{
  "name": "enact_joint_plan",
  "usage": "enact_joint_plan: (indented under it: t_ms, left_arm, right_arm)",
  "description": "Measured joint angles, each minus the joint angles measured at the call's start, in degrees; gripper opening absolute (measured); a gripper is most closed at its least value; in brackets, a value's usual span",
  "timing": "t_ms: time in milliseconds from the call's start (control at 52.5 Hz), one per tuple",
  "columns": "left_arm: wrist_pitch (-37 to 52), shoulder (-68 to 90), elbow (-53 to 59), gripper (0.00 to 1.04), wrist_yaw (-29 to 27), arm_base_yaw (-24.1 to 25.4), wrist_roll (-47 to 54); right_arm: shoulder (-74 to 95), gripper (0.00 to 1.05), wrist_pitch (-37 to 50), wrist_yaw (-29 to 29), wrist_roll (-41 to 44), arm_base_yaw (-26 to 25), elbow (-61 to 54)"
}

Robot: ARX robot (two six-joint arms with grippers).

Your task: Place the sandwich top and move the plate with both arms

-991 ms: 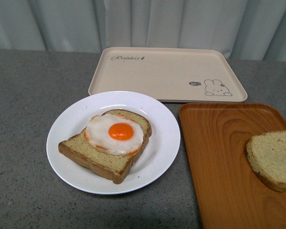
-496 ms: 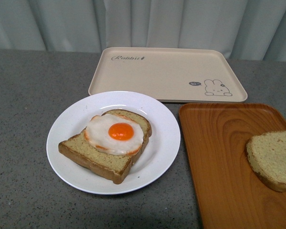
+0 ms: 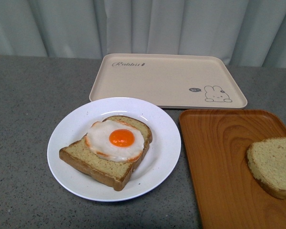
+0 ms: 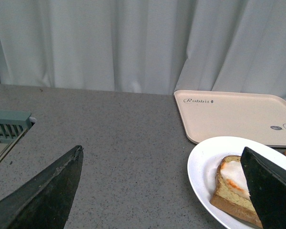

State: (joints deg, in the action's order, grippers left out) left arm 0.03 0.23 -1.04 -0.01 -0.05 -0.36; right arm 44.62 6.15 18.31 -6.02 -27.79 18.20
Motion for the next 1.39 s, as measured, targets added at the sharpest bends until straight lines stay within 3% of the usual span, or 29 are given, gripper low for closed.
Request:
enact_joint_plan:
  t_ms: [95,210,419,953,1392]
  left_arm:
    - [0.0,0.0,0.0,0.98,0.04,0.0,0.0]
    - [0.0,0.0,0.0,0.98,0.02,0.0,0.0]
    - [0.0,0.0,0.0,0.98,0.02,0.0,0.0]
    - [0.0,0.0,0.0,0.98,0.02,0.0,0.0]
    - [0.0,0.0,0.0,0.98,0.02,0.0,0.0]
  right_arm:
    - [15.85,0.96,-0.11,-0.61,-9.07,0.2,5.25]
    - [27.8,0.96,0.46,-3.3,-14.32,3.21,8.35]
    - [35.28,0.96,1.73,-7.08,-16.63,7.34,10.99]
    - [45.44,0.96,1.44,-9.86,-20.87,8.96,14.95]
    - [48.54,0.96,3.54,-12.09,-21.38,16.57,15.67]
